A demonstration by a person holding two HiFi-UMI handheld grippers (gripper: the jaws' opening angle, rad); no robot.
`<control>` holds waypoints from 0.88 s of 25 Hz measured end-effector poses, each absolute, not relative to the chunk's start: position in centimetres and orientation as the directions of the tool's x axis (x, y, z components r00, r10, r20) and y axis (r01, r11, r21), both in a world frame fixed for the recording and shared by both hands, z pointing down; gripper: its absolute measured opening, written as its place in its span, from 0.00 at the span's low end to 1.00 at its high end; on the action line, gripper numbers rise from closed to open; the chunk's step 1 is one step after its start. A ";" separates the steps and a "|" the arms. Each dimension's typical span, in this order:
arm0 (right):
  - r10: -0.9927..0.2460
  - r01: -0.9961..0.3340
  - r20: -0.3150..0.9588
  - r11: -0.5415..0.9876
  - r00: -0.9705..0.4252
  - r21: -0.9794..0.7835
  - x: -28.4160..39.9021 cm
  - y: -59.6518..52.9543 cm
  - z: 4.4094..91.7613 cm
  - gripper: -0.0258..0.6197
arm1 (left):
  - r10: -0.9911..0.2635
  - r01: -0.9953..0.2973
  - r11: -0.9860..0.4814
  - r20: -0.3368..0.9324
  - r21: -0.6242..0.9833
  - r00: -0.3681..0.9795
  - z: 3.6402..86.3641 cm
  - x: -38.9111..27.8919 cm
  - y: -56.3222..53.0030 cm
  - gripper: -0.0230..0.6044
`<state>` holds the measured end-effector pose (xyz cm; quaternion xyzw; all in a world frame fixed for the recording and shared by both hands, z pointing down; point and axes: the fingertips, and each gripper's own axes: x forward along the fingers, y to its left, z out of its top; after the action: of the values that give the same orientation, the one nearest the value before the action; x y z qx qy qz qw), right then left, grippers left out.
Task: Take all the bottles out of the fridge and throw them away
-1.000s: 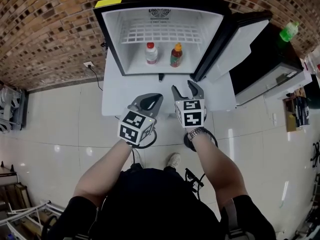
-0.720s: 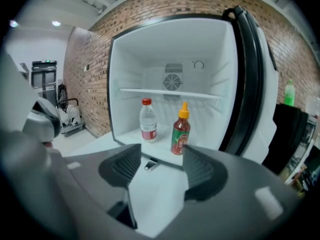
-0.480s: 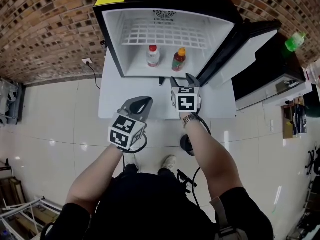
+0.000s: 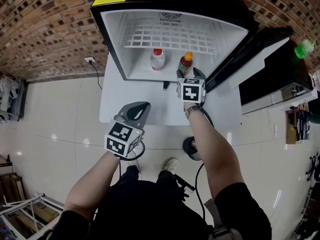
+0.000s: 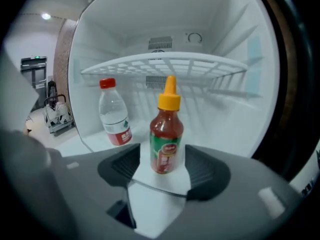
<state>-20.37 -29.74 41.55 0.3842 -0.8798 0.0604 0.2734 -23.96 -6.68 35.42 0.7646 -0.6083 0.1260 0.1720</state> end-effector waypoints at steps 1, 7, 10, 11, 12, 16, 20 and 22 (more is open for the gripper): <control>-0.643 -0.711 0.529 0.696 -0.554 0.102 -20.5 -30.1 41.8 0.47 | -0.887 -0.974 -0.199 0.402 0.108 0.226 35.5 -24.1 -6.7 0.04; -0.644 -0.710 0.525 0.696 -0.556 0.102 -21.9 -31.6 42.7 0.49 | -0.875 -0.976 -0.189 0.432 0.110 0.218 36.3 -24.9 -6.0 0.04; -0.646 -0.713 0.525 0.694 -0.553 0.103 -22.4 -32.3 43.1 0.49 | -0.874 -0.978 -0.182 0.438 0.105 0.210 36.7 -25.3 -5.7 0.04; -0.649 -0.716 0.525 0.691 -0.551 0.103 -22.4 -32.6 43.3 0.49 | -0.872 -0.978 -0.182 0.442 0.105 0.209 36.8 -25.3 -5.6 0.04; -0.652 -0.719 0.524 0.687 -0.548 0.104 -22.5 -32.8 43.5 0.49 | -0.870 -0.978 -0.182 0.447 0.106 0.210 36.9 -25.4 -5.5 0.04; -0.663 -0.731 0.514 0.676 -0.544 0.098 -22.7 -33.4 43.6 0.47 | -0.866 -0.977 -0.186 0.451 0.109 0.215 37.2 -25.6 -5.6 0.04; -0.670 -0.735 0.501 0.671 -0.548 0.095 -22.5 -33.0 43.3 0.47 | -0.868 -0.976 -0.188 0.447 0.109 0.217 37.4 -25.5 -5.6 0.04; -0.667 -0.733 0.495 0.675 -0.556 0.086 -22.2 -32.2 43.2 0.47 | -0.866 -0.975 -0.194 0.447 0.112 0.223 37.5 -25.4 -5.6 0.04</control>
<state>-22.20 -32.21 43.19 0.3979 -0.8797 0.0649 0.2520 -25.38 -5.58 37.51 0.7591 -0.6063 0.1437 0.1884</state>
